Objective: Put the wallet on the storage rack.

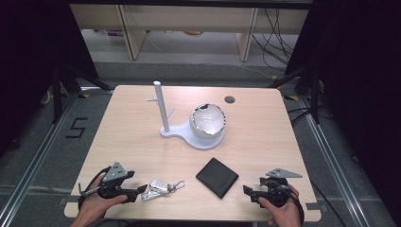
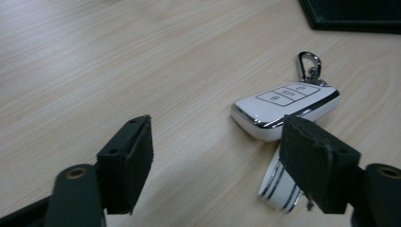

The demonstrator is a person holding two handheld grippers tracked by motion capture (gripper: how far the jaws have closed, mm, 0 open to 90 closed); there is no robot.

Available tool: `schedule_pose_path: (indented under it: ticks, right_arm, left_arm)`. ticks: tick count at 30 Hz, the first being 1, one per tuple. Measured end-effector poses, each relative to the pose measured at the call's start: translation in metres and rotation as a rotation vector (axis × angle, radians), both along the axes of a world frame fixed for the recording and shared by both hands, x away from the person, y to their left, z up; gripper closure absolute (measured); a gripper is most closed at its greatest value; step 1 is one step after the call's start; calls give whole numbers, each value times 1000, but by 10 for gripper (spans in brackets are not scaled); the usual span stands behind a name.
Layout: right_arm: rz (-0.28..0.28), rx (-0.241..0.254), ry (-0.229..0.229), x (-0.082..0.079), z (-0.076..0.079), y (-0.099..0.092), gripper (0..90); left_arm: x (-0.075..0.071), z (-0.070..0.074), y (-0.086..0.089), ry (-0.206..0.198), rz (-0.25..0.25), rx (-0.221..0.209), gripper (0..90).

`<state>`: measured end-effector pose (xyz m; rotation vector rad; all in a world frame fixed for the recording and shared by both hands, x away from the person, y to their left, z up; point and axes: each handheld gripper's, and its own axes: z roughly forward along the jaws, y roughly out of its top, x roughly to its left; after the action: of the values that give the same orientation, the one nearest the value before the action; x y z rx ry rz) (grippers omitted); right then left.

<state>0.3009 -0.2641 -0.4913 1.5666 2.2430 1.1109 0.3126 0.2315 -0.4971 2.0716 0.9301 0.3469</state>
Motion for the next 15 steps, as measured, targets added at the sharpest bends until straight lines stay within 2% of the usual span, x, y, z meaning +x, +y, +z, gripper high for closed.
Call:
schedule_pose_path:
  ticks: [2, 5, 6, 7, 8, 9, 10, 11, 12, 13, 14, 15]
  right_arm:
    - [11, 13, -14, 0, 0, 1, 211]
    - [16, 32, 15, -1, 1, 1, 211]
    - [14, 41, 14, -1, 1, 1, 211]
    - [30, 26, 2, 0, 1, -1, 211]
    - [36, 48, 11, -1, 1, -1, 212]
    - [26, 37, 11, -2, 2, 0, 214]
    - [19, 50, 34, -3, 3, 2, 215]
    - [46, 66, 26, -3, 2, 3, 216]
    - [50, 68, 25, -3, 2, 3, 217]
    - [15, 80, 49, -6, 3, 7, 219]
    - [15, 80, 49, -6, 3, 7, 219]
    - [39, 86, 58, -6, 3, 7, 222]
  left_arm:
    - [-2, 3, -2, 5, -5, 19, 313]
    - [0, 5, -5, 4, -16, 10, 401]
    - [3, 6, -5, -15, -41, 24, 460]
    - [6, 8, -7, -38, -43, 33, 474]
    - [7, 9, -10, -34, -43, 28, 518]
    - [9, 11, -14, -36, -46, 26, 555]
    - [13, 15, -18, -43, -66, 41, 581]
    - [15, 17, -21, -54, -74, 44, 615]
    - [19, 20, -26, -59, -90, 46, 641]
    - [23, 23, -33, -56, -108, 56, 671]
    - [23, 23, -33, -56, -108, 56, 691]
    - [28, 25, -41, -61, -127, 79, 691]
